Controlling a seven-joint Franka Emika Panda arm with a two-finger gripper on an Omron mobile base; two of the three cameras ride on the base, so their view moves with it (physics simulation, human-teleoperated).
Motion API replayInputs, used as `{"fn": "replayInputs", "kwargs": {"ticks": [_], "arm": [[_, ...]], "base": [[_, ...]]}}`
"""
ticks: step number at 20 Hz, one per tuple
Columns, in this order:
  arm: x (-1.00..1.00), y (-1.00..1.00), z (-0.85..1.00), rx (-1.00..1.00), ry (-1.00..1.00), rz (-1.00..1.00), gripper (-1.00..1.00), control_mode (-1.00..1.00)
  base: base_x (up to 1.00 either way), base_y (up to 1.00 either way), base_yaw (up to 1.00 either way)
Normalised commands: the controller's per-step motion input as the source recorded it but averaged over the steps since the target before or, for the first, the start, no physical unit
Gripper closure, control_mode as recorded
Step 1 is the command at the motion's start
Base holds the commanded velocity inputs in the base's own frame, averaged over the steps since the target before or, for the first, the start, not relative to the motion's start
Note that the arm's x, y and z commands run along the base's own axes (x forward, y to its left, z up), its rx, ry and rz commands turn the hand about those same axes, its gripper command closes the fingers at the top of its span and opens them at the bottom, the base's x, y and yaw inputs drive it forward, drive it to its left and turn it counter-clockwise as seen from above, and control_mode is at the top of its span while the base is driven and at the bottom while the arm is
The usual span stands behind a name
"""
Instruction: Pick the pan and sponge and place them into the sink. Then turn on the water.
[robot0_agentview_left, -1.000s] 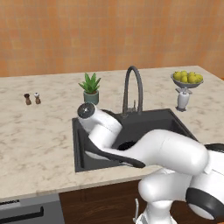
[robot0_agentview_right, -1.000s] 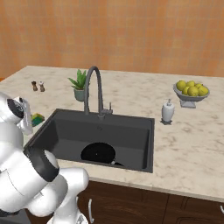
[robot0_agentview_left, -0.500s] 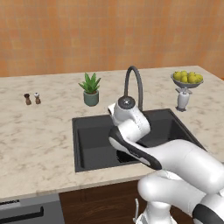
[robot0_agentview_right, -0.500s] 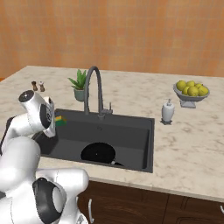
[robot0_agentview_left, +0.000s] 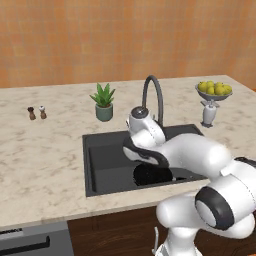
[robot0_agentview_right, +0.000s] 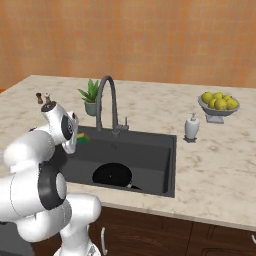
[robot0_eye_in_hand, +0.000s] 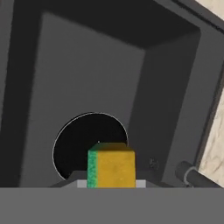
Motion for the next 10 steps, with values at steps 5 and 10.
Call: {"fn": "replayInputs", "kwargs": {"ticks": [5, 10], "arm": [[0.42, 0.00, -0.51, -0.11, 0.17, -0.14, 1.00, -1.00], [0.05, -0.04, -0.60, -0.12, 0.24, -0.15, 1.00, -1.00]], "base": [[0.00, 0.00, 0.00], [0.00, 0.00, 0.00]]}}
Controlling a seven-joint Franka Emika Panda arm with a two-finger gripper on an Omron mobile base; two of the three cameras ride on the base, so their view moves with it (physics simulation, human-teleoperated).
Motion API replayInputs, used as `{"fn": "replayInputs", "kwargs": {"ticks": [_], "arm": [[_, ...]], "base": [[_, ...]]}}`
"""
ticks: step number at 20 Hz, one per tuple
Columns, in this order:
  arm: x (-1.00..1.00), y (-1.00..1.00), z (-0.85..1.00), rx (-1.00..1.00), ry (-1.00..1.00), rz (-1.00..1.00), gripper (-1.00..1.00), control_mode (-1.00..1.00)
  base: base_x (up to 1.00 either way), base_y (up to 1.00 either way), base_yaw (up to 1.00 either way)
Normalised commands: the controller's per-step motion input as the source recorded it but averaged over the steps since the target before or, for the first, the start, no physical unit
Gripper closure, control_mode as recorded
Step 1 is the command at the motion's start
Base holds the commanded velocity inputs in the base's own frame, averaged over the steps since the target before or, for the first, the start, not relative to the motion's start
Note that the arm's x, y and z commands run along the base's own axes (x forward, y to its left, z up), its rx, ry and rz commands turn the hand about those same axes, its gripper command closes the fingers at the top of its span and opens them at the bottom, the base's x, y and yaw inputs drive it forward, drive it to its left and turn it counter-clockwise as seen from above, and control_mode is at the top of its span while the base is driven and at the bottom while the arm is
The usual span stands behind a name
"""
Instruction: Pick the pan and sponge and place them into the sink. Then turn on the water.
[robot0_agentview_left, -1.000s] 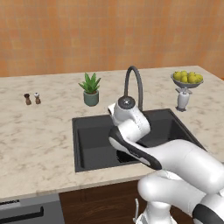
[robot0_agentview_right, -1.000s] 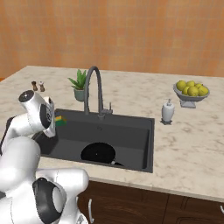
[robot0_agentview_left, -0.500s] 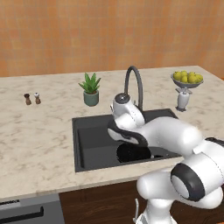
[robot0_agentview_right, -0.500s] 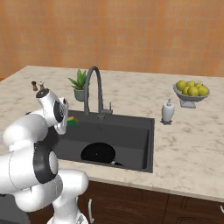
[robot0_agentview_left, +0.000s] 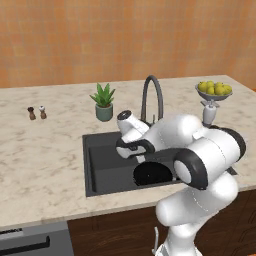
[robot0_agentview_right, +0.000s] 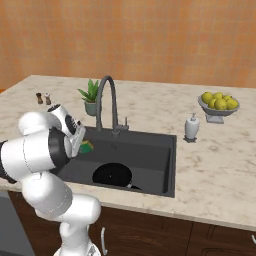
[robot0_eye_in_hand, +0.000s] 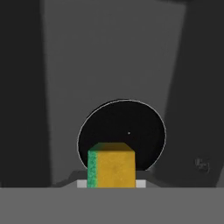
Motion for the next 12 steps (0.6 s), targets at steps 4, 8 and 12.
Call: {"fn": "replayInputs", "kwargs": {"ticks": [4, 8, 12], "arm": [[0.31, 0.00, -0.51, -0.10, 0.21, -0.11, 1.00, -1.00], [0.21, -0.05, -0.56, -0.13, 0.20, -0.08, 1.00, -1.00], [0.08, -0.01, -0.63, -0.16, 0.18, -0.08, 1.00, -1.00]], "base": [[0.00, 0.00, 0.00], [0.00, 0.00, 0.00], [0.00, 0.00, 0.00]]}}
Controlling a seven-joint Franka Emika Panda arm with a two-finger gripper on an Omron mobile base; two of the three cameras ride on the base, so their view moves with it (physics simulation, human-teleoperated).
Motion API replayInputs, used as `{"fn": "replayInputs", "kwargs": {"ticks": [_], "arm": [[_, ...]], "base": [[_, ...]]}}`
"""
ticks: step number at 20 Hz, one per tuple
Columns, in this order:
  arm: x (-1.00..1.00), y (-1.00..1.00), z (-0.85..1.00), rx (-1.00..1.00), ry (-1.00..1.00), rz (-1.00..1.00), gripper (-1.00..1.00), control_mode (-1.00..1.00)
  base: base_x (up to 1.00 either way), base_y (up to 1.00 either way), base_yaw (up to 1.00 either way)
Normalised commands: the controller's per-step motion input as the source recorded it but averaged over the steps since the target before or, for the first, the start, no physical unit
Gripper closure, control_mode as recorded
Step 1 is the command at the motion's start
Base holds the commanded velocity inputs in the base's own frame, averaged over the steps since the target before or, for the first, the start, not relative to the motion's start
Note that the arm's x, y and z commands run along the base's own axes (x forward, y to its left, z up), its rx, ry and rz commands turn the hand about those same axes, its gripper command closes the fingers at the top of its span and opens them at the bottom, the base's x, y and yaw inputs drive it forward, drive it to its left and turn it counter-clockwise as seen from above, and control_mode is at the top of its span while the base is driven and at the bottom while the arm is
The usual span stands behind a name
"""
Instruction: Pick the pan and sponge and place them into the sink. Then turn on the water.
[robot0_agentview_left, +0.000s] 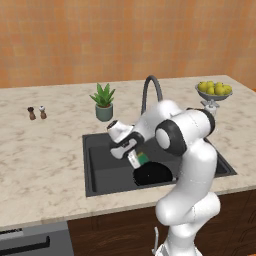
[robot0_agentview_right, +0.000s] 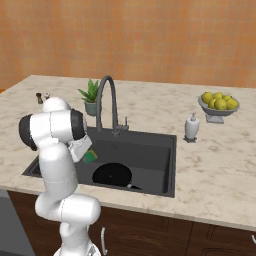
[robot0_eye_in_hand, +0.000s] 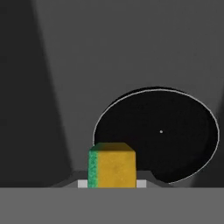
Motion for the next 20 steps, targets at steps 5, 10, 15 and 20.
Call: {"fn": "replayInputs", "kwargs": {"ticks": [5, 10, 15, 20], "arm": [[0.04, -0.11, -0.55, -0.15, 0.08, -0.08, 1.00, -1.00], [0.04, -0.26, -0.44, -0.09, 0.01, -0.06, 1.00, -1.00], [0.04, -0.33, -0.47, -0.07, 0.00, -0.06, 1.00, -1.00], [0.15, -0.28, -0.46, -0.05, -0.02, -0.03, 1.00, -1.00]], "base": [[0.00, 0.00, 0.00], [0.00, 0.00, 0.00], [0.00, 0.00, 0.00], [0.00, 0.00, 0.00]]}}
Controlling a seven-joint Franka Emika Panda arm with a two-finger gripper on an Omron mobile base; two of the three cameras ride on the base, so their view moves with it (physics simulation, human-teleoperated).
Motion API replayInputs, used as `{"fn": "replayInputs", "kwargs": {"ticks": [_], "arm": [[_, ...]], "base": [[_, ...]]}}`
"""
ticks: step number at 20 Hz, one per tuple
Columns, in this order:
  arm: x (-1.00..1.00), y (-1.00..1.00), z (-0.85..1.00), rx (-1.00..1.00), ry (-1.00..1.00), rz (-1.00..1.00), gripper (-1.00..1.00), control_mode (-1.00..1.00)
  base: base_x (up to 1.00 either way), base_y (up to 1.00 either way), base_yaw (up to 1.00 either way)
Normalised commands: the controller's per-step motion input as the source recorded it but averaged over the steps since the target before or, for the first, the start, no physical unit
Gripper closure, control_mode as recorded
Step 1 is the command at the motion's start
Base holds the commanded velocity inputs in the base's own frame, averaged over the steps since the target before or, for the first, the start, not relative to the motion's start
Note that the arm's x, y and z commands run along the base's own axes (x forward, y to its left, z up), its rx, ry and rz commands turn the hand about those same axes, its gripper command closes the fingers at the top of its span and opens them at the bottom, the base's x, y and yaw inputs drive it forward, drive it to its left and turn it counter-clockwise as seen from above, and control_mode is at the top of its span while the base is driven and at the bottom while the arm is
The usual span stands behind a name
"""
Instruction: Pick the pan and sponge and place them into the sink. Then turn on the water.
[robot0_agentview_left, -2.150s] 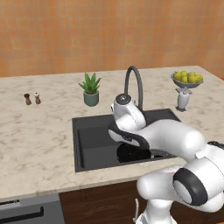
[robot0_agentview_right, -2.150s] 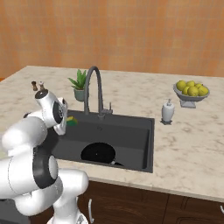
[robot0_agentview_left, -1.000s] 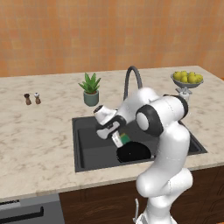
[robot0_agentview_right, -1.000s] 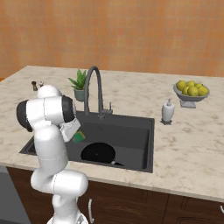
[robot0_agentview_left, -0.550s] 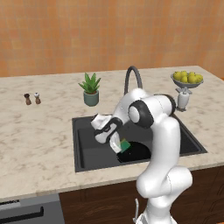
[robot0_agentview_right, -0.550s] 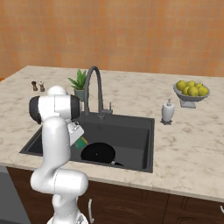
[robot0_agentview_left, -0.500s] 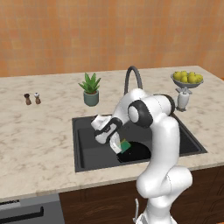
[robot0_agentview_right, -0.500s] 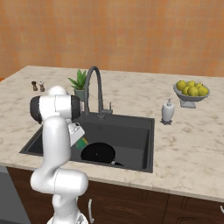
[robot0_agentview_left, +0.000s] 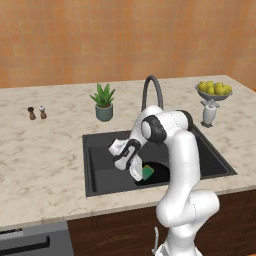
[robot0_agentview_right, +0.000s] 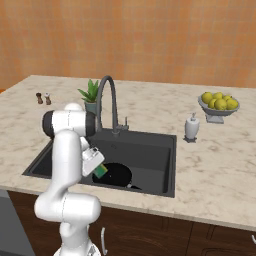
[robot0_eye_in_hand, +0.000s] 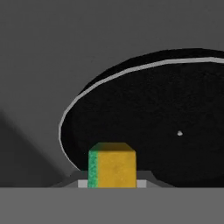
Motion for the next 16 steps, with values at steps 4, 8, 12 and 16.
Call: {"fn": "replayInputs", "kwargs": {"ticks": [4, 8, 12, 16], "arm": [[0.24, -0.05, -0.36, 0.00, -0.13, 0.00, 1.00, -1.00], [0.36, 0.00, -0.31, 0.00, -0.14, 0.00, 1.00, -1.00], [0.42, 0.00, -0.33, 0.00, -0.13, 0.00, 1.00, -1.00], [0.46, 0.00, -0.38, 0.00, -0.08, 0.00, 1.00, -1.00]], "base": [[0.00, 0.00, 0.00], [0.00, 0.00, 0.00], [0.00, 0.00, 0.00], [0.00, 0.00, 0.00]]}}
